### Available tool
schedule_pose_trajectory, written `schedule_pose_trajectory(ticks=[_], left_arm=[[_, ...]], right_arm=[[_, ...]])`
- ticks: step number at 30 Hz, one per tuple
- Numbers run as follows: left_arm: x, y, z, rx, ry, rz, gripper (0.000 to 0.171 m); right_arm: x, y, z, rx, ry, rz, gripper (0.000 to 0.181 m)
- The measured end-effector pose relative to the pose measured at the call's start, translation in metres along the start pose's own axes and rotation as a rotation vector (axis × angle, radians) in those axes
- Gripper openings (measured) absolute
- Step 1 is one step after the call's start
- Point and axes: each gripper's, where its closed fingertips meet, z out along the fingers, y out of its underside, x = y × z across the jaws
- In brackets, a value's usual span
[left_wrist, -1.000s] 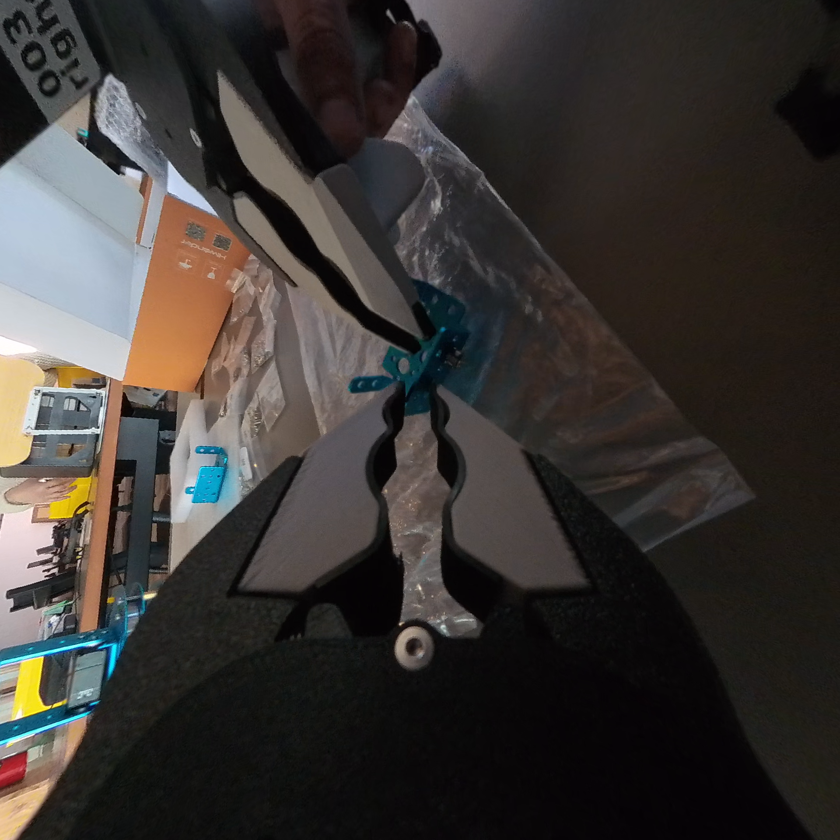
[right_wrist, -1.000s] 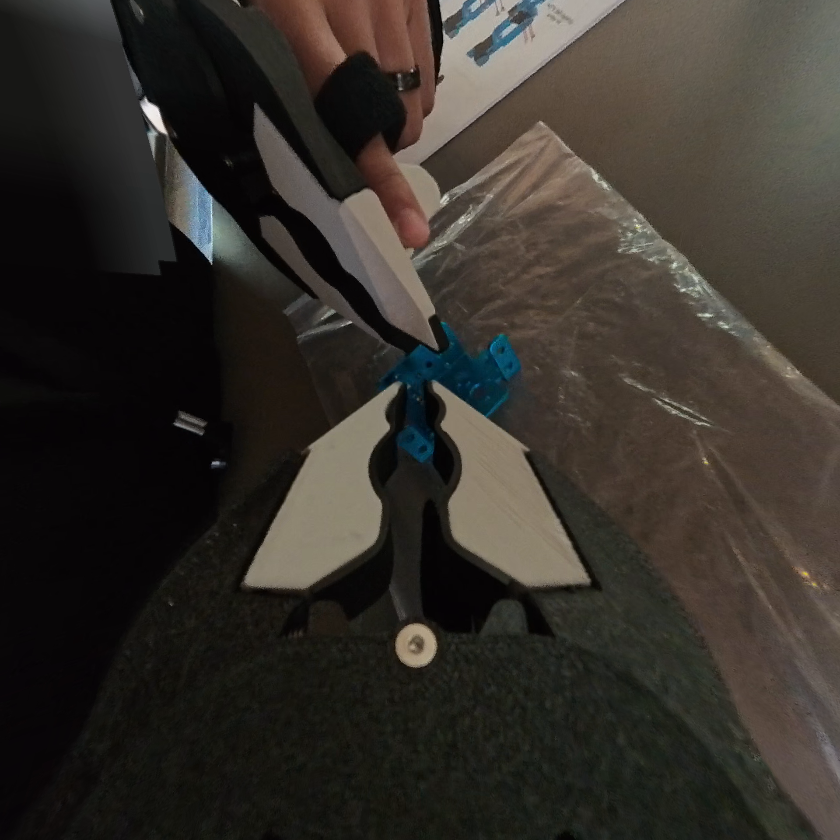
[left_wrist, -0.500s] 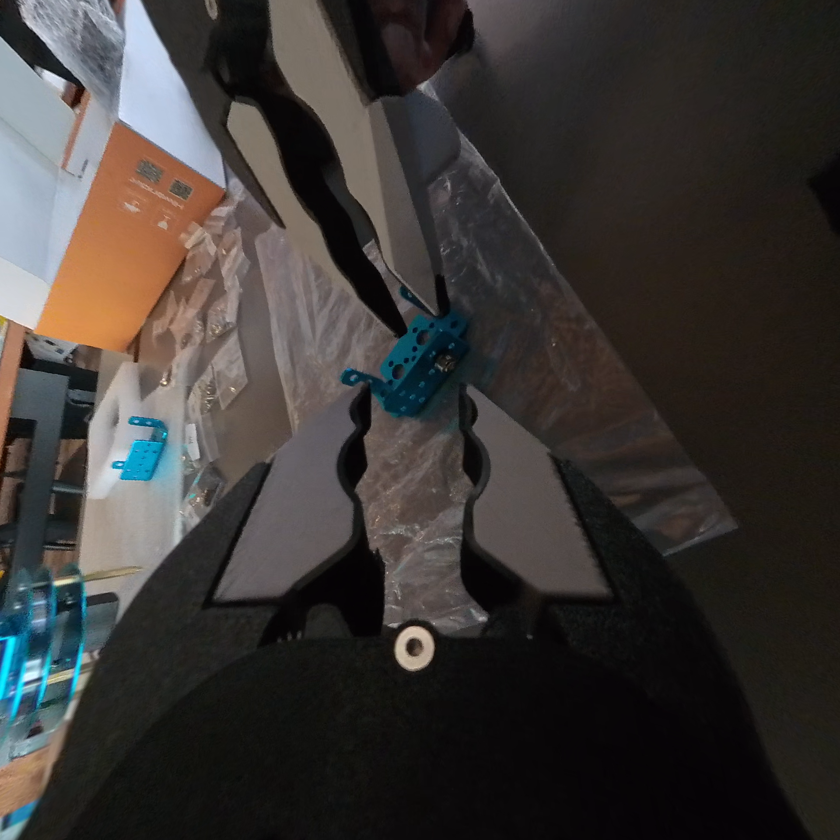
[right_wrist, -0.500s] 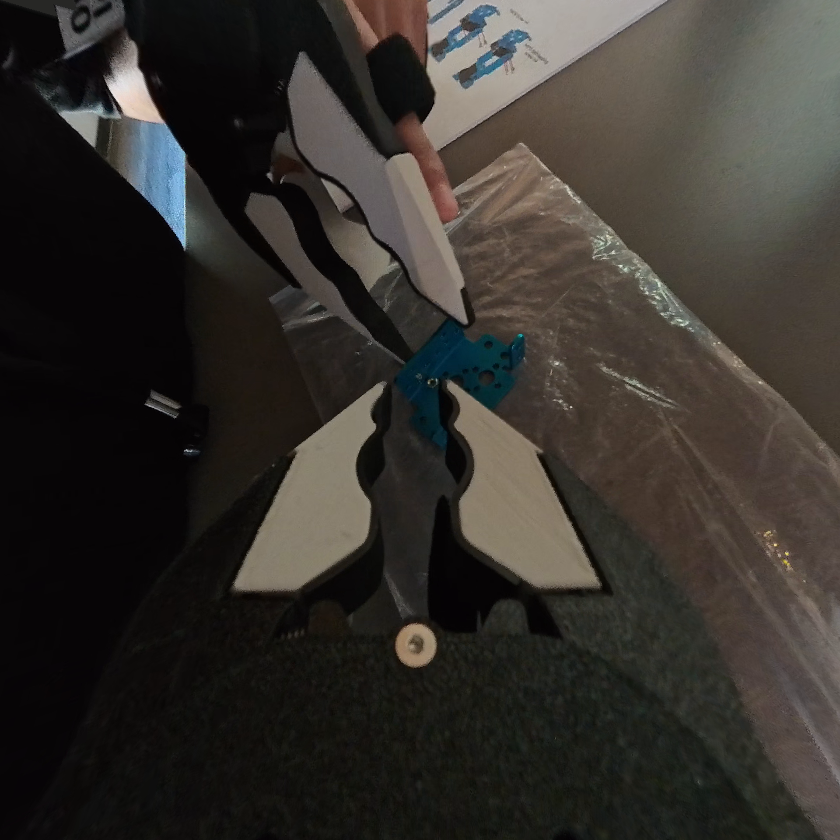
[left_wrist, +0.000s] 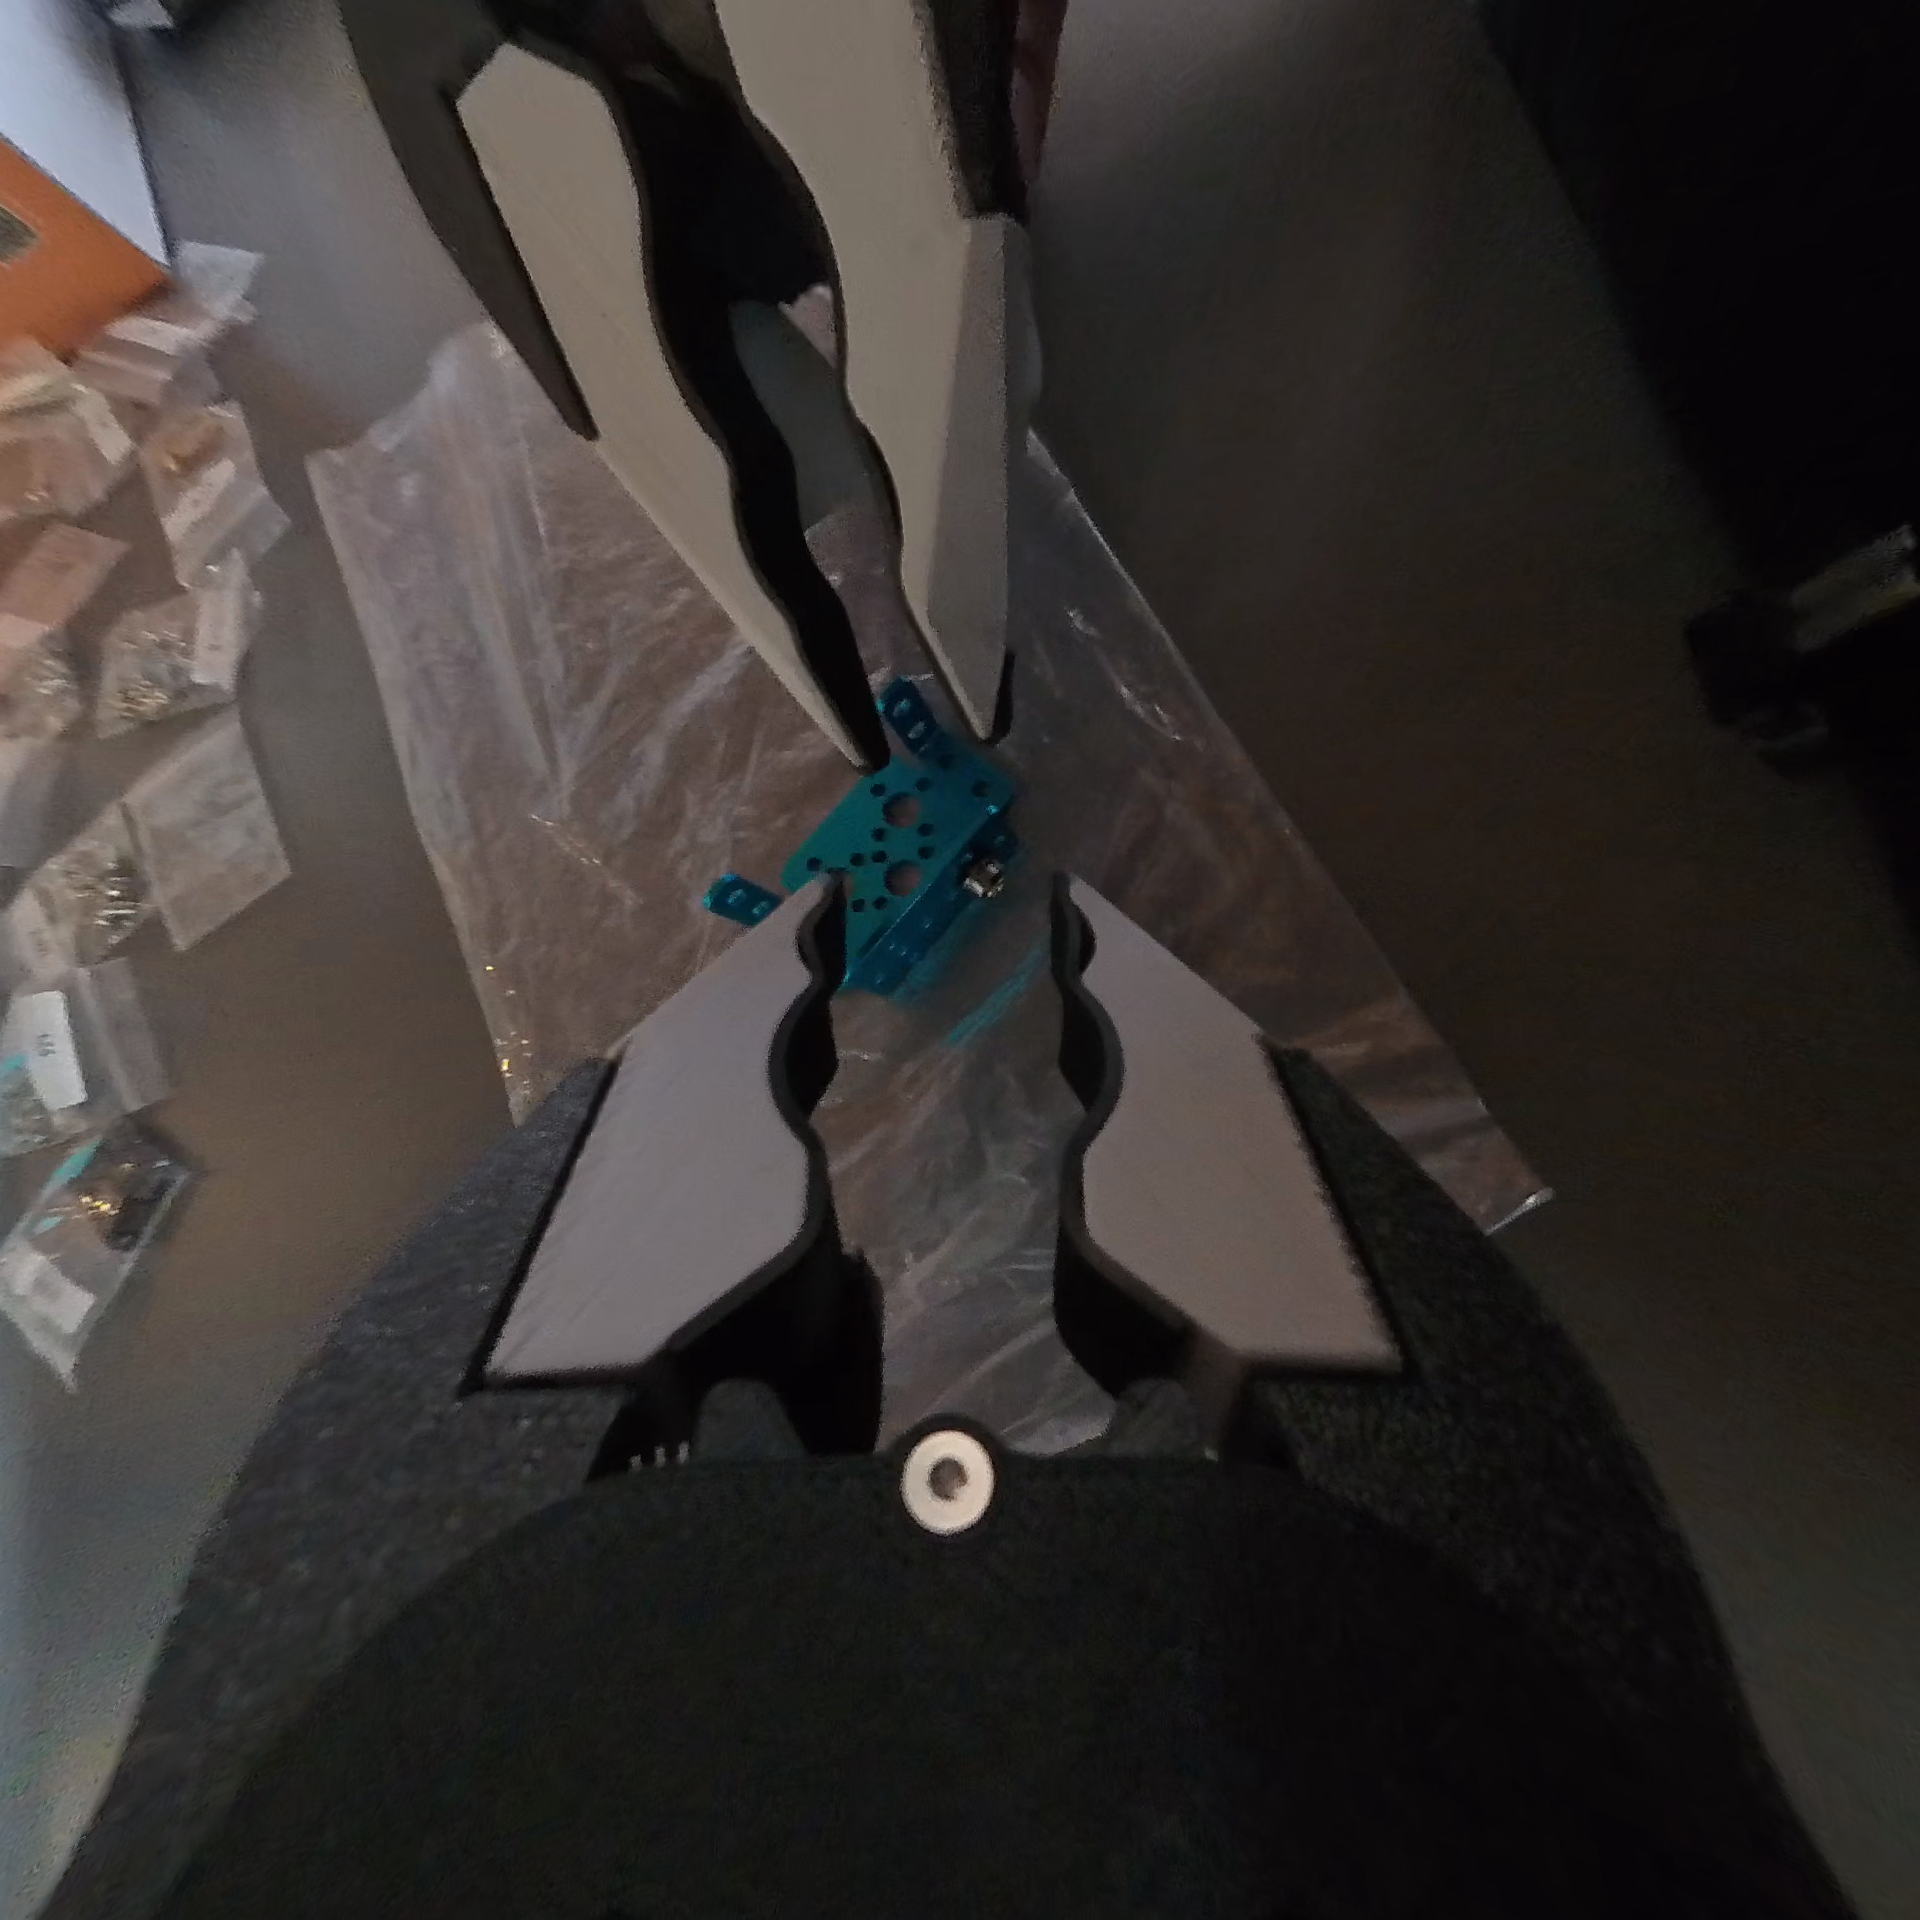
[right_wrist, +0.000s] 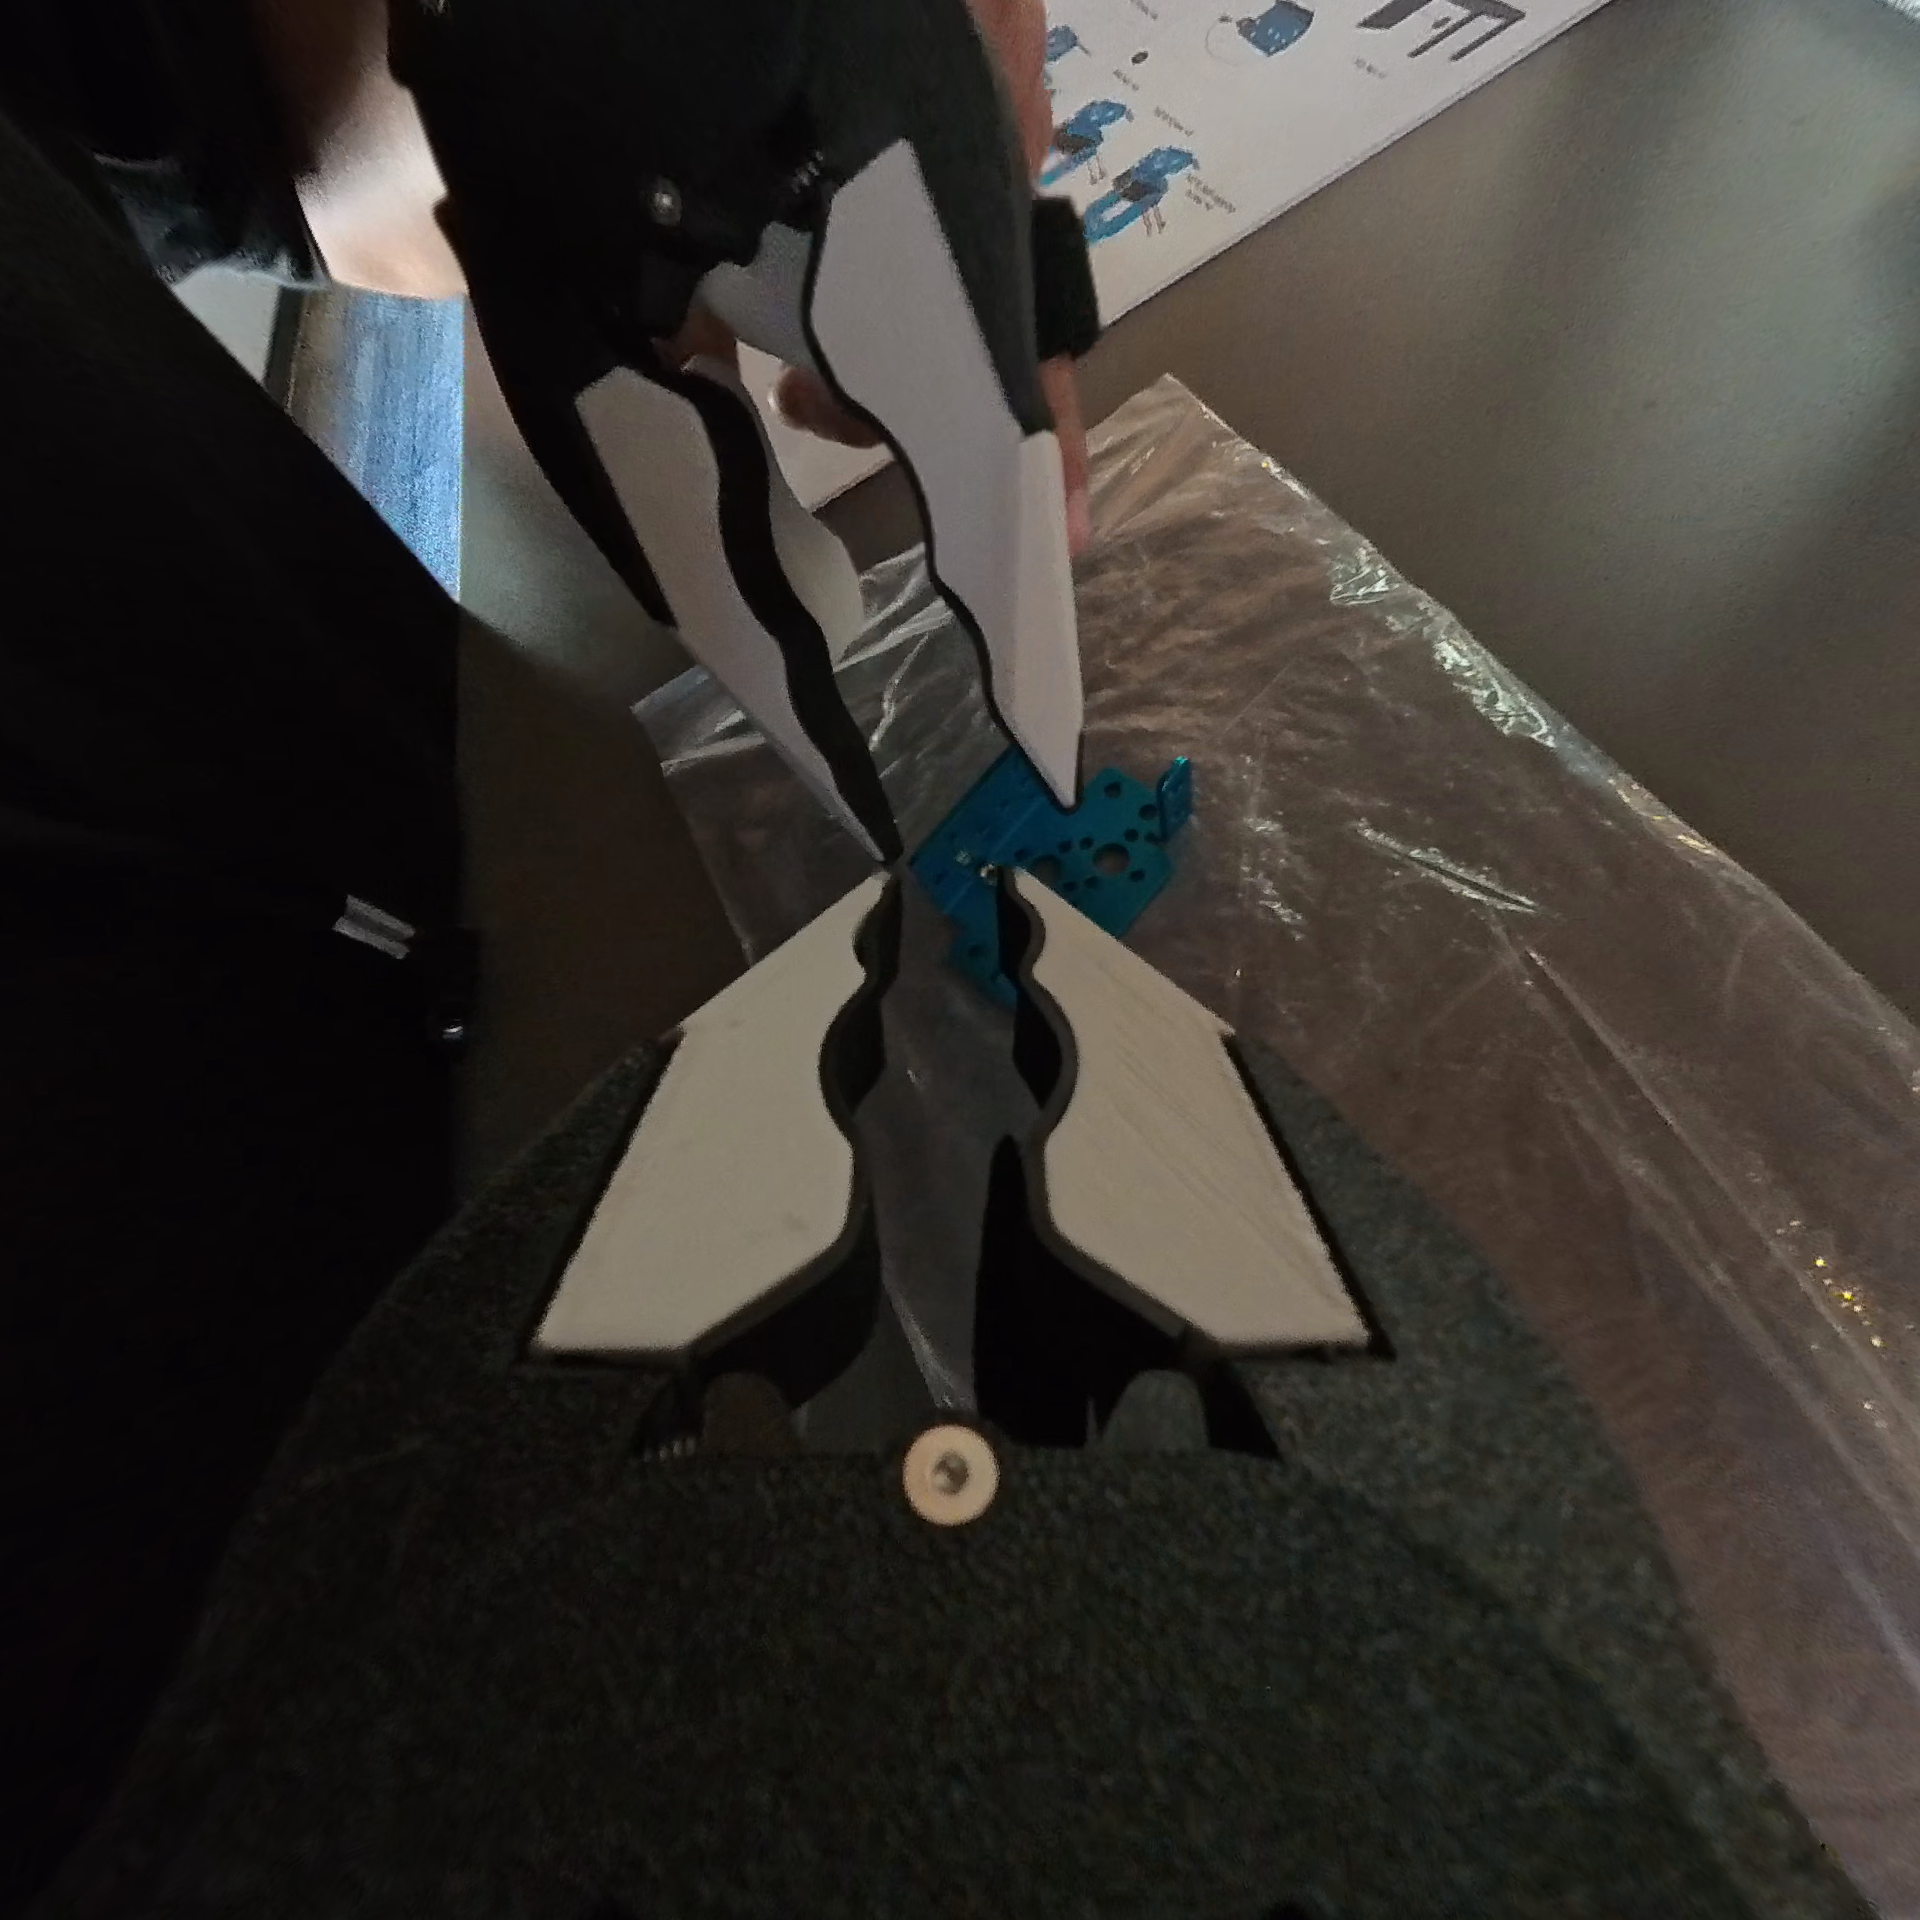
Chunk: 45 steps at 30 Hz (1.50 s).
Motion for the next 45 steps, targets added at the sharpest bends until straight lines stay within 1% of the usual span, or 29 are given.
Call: schedule_pose_trajectory(ticks=[4,7,8,9,10,11,15,17,20,22,24,26,28,30,31,33,39,41,43,45], left_arm=[[-0.001,0.006,0.003,-0.050,0.026,0.016,0.037],[0.000,0.005,0.004,-0.066,0.052,0.036,0.024],[0.000,0.005,0.004,-0.072,0.054,0.049,0.022],[0.000,0.004,0.005,-0.073,0.055,0.062,0.017],[0.000,0.003,0.005,-0.072,0.056,0.077,0.007],[0.001,0.002,0.006,-0.071,0.057,0.090,0.003],[0.003,-0.001,0.008,-0.064,0.064,0.076,0.002],[0.004,-0.001,0.008,-0.061,0.067,0.052,0.002],[0.005,-0.003,0.008,-0.051,0.081,0.002,0.002],[0.004,-0.004,0.007,-0.040,0.081,-0.038,0.002],[0.002,-0.005,0.007,-0.031,0.072,-0.076,0.002],[0.001,-0.005,0.007,-0.022,0.057,-0.106,0.002],[0.001,-0.006,0.007,-0.010,0.050,-0.130,0.002],[0.002,-0.007,0.008,0.003,0.044,-0.151,0.002],[0.001,-0.009,0.008,0.013,0.041,-0.163,0.002],[0.002,-0.011,0.008,0.024,0.043,-0.187,0.002],[0.000,-0.009,0.007,0.016,-0.004,-0.184,0.002],[0.000,-0.009,0.005,0.020,-0.010,-0.186,0.002],[0.001,-0.009,0.005,0.025,-0.015,-0.188,0.002],[0.001,-0.008,0.005,0.019,-0.019,-0.187,0.002]], right_arm=[[-0.002,0.002,0.000,0.004,-0.013,0.000,0.017],[-0.003,0.003,0.001,0.007,-0.025,0.003,0.017],[-0.003,0.003,0.001,0.008,-0.026,0.002,0.016],[-0.003,0.003,0.002,0.009,-0.028,0.000,0.016],[-0.003,0.002,0.002,0.010,-0.032,-0.001,0.016],[-0.003,0.003,0.003,0.008,-0.034,0.001,0.016],[-0.002,0.007,0.006,-0.012,-0.035,0.008,0.015],[-0.002,0.005,0.005,0.002,-0.027,-0.011,0.016],[-0.001,0.002,0.003,0.006,0.038,-0.081,0.017],[-0.003,0.004,0.004,-0.016,0.075,-0.135,0.018],[0.000,0.007,0.005,-0.036,0.129,-0.154,0.019],[0.001,0.010,0.006,-0.044,0.148,-0.152,0.019],[0.003,0.010,0.007,-0.039,0.171,-0.147,0.015],[0.002,0.008,0.008,-0.031,0.164,-0.150,0.013],[0.000,0.009,0.009,-0.039,0.154,-0.149,0.009],[0.001,0.014,0.012,-0.076,0.158,-0.159,0.008],[0.005,0.012,0.011,-0.074,0.184,-0.153,0.008],[0.007,0.010,0.011,-0.065,0.198,-0.155,0.014],[0.005,0.010,0.011,-0.065,0.191,-0.162,0.011],[0.006,0.010,0.012,-0.073,0.204,-0.175,0.013]])
